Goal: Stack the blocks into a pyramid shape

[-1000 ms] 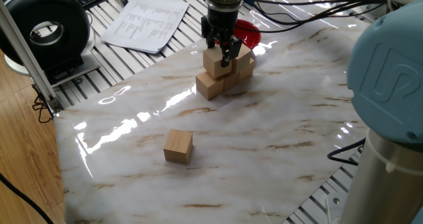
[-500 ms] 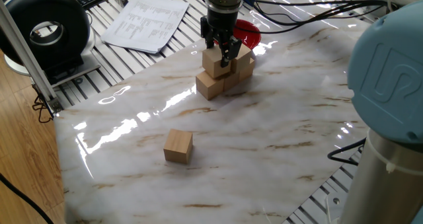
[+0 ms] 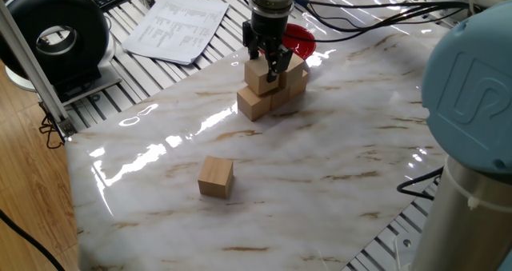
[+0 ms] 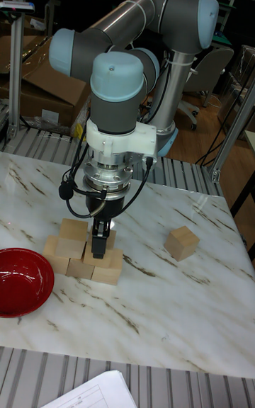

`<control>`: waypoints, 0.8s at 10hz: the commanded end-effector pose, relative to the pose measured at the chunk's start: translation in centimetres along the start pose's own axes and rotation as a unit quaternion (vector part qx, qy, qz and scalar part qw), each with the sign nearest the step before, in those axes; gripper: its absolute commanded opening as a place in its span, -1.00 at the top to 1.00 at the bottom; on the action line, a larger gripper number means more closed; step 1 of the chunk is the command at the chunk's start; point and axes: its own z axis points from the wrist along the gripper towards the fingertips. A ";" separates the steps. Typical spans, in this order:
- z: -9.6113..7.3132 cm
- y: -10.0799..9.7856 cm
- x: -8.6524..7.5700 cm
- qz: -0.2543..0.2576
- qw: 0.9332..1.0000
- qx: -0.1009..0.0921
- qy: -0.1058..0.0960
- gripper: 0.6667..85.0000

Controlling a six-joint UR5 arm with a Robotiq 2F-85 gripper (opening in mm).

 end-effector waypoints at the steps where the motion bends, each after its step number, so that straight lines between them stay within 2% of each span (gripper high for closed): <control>1: 0.0 0.2 -0.3 0.002 1.000 0.001 -0.011 0.60; 6: 0.0 0.4 -0.1 -0.001 1.000 0.000 -0.011 0.57; 8: 0.0 0.5 -0.1 -0.007 1.000 -0.001 -0.011 0.48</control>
